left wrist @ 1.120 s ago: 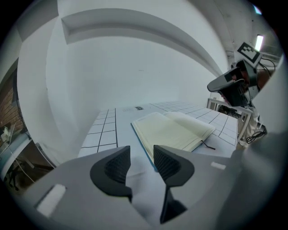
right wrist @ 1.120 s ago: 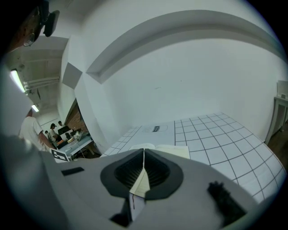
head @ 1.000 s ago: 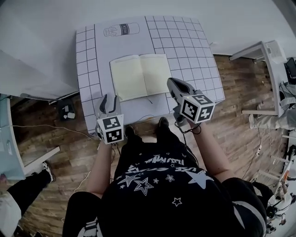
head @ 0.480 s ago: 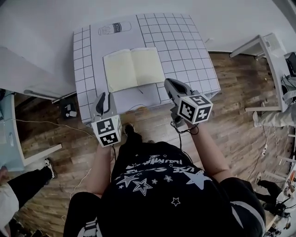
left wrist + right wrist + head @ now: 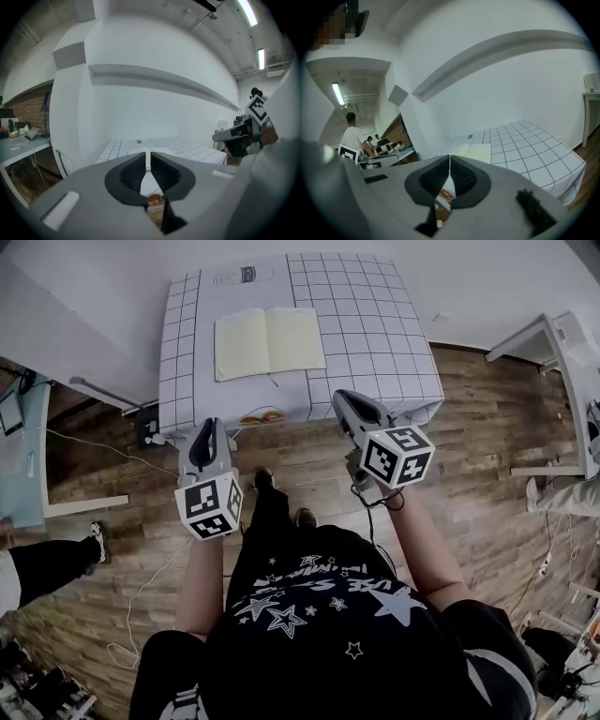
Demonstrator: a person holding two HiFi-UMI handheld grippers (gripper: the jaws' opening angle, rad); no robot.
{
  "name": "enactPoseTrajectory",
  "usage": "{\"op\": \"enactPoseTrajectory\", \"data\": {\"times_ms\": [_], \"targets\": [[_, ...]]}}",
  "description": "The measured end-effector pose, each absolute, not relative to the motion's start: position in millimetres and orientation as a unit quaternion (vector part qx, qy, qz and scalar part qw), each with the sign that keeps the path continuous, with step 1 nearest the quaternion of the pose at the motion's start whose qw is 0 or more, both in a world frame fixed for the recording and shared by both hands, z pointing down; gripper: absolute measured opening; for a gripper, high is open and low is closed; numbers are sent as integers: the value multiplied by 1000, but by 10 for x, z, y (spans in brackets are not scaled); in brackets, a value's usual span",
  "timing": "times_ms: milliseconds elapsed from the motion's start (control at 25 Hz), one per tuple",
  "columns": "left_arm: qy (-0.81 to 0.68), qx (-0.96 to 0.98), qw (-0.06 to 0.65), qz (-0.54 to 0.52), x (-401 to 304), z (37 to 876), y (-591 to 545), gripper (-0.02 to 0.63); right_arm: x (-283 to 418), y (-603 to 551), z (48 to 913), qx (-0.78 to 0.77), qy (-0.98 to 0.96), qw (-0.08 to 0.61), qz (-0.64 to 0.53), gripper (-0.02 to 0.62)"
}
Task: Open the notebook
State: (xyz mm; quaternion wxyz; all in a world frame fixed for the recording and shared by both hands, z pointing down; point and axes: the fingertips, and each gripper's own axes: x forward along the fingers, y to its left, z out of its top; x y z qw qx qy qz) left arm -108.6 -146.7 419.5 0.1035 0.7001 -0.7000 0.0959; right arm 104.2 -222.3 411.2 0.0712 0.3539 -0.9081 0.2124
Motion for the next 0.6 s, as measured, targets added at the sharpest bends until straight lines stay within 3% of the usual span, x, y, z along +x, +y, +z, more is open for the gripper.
{"op": "enactPoseTrajectory", "data": {"times_ms": [120, 400, 600], "targets": [[-707, 695, 104, 82, -996, 4108, -1153, 9, 1049, -2001, 4100, 338, -915, 65, 210, 15], [-719, 680, 112, 94, -1274, 3988, -1116, 9, 788, -2250, 4026, 322, -915, 19, 241, 15], [-730, 669, 110, 87, -1333, 3990, -854, 9, 684, -2028, 4148, 298, -923, 21, 245, 15]]}}
